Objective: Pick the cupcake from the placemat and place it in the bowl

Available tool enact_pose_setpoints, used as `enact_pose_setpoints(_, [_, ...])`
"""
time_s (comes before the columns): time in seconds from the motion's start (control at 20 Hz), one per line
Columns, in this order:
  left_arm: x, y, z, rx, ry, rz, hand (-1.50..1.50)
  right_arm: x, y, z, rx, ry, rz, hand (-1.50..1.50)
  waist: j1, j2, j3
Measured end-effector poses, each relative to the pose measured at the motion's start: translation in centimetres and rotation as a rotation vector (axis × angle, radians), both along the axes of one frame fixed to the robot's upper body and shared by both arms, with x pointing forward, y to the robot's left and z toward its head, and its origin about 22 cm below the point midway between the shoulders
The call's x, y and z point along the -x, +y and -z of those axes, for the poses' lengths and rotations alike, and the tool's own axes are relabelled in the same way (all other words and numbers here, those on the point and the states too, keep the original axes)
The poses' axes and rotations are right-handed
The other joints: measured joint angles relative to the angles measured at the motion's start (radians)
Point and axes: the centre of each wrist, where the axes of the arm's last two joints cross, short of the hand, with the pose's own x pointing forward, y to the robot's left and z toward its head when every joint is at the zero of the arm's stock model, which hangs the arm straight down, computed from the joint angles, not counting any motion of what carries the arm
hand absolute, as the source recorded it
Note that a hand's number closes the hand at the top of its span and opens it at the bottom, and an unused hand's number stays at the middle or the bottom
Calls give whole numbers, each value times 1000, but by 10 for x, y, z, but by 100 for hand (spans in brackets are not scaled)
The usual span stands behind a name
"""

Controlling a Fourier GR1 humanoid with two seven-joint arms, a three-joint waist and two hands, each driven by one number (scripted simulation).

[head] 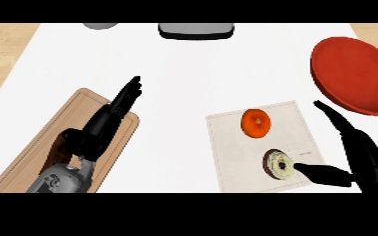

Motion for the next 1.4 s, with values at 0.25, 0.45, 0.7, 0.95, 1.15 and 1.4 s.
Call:
enact_pose_setpoints(0.25, [-2, -3, -1, -4, -1, 15, 0, -2, 10, -21, 151, 327, -71, -150, 17, 2, -2])
enact_pose_setpoints(0.45, [-2, -12, -1, -2, -2, 18, 0, -10, 29, -47, 184, 529, -102, -150, 22, 2, -1])
enact_pose_setpoints(0.7, [-4, -7, -1, 1, 1, 19, 0, -22, 56, -69, 143, 634, -153, -150, 18, 1, 1])
enact_pose_setpoints(0.95, [0, -8, 2, 6, 1, 17, 0, -35, 72, -75, 126, 674, -178, -150, 17, 0, 2])
enact_pose_setpoints(1.15, [3, -1, 4, 2, 2, 9, 0, -38, 79, -73, 139, 684, -194, -150, 10, -1, 3])
enact_pose_setpoints(1.4, [-2, -5, 2, 5, 2, 6, 0, -34, 89, -70, 187, 653, -198, -150, 3, -2, 4])
